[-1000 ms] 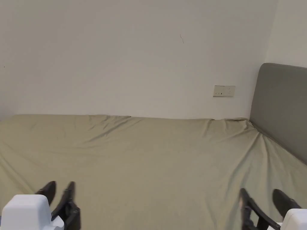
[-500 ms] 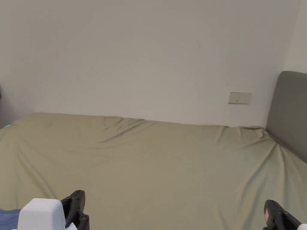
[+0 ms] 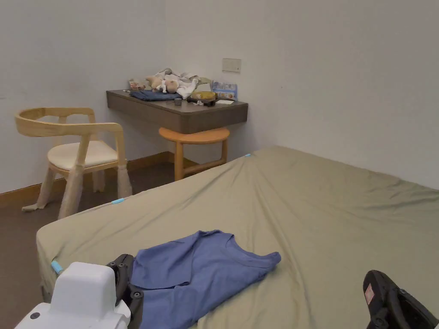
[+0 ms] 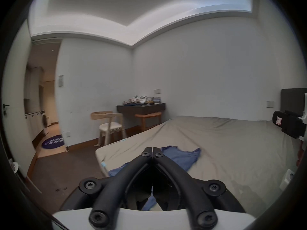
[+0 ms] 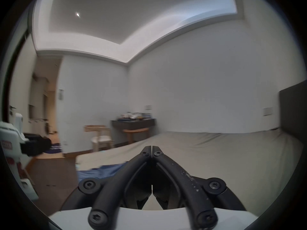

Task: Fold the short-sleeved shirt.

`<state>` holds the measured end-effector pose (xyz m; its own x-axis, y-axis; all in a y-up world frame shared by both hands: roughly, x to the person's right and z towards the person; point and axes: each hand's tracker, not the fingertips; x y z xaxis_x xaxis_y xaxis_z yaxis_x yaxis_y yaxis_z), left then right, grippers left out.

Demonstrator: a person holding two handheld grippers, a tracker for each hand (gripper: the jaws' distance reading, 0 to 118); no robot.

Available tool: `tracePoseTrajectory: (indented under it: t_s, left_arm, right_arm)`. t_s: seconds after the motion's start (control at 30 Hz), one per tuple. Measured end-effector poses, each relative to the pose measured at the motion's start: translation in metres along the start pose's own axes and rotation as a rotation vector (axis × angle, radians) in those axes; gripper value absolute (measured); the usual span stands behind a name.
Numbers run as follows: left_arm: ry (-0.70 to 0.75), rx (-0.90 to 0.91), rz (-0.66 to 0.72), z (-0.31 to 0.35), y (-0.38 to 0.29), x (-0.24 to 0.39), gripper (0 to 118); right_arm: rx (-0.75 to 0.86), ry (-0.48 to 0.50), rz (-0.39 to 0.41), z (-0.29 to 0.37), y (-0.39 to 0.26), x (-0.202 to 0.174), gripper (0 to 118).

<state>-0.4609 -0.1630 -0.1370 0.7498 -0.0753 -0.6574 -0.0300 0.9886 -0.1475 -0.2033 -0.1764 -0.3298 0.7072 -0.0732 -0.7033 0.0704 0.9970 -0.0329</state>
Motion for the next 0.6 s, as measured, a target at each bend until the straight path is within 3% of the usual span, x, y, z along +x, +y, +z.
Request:
tracePoseTrajectory:
  t_s: [0.1,0.27,0.6]
  left_arm:
    - [0.013,-0.015,0.021,0.000,-0.006,-0.015,0]
    - [-0.006,-0.052,0.036,-0.029,-0.019,-0.014,0]
    - [-0.203,-0.233,0.117,-0.164,-0.072,0.008,0]
  right_arm:
    - [-0.013,0.093,-0.005,-0.015,-0.002,-0.025,0]
    - [-0.033,0.134,0.015,-0.032,-0.006,-0.040,0]
    - [-0.123,0.040,0.054,-0.064,-0.028,-0.013,0]
